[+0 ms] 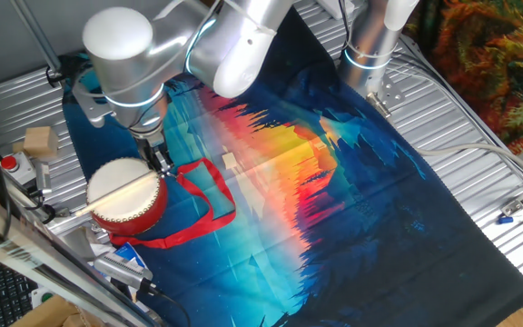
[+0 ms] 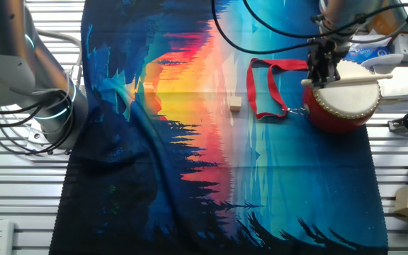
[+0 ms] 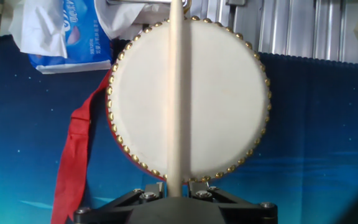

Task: Play the drum

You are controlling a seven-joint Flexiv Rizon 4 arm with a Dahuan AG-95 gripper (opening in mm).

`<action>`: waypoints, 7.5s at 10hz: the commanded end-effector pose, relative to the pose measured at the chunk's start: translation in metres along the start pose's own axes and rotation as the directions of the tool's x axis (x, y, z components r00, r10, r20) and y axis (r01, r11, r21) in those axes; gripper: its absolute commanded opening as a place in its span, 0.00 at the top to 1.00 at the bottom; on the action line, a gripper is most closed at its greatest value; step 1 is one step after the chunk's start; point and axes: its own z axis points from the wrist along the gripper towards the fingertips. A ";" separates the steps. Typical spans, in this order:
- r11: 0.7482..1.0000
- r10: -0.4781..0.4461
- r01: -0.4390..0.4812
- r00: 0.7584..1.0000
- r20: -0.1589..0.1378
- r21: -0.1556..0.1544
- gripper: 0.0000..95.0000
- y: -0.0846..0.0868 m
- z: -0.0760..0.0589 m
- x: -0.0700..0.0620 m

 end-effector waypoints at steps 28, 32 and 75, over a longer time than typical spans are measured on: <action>0.991 0.081 -0.088 0.994 -0.070 -0.098 1.00 -0.032 -0.073 0.104; 0.990 0.068 -0.092 0.977 -0.202 -0.111 1.00 -0.032 -0.074 0.104; 0.989 0.061 -0.096 0.959 -0.278 -0.116 1.00 -0.028 -0.072 0.096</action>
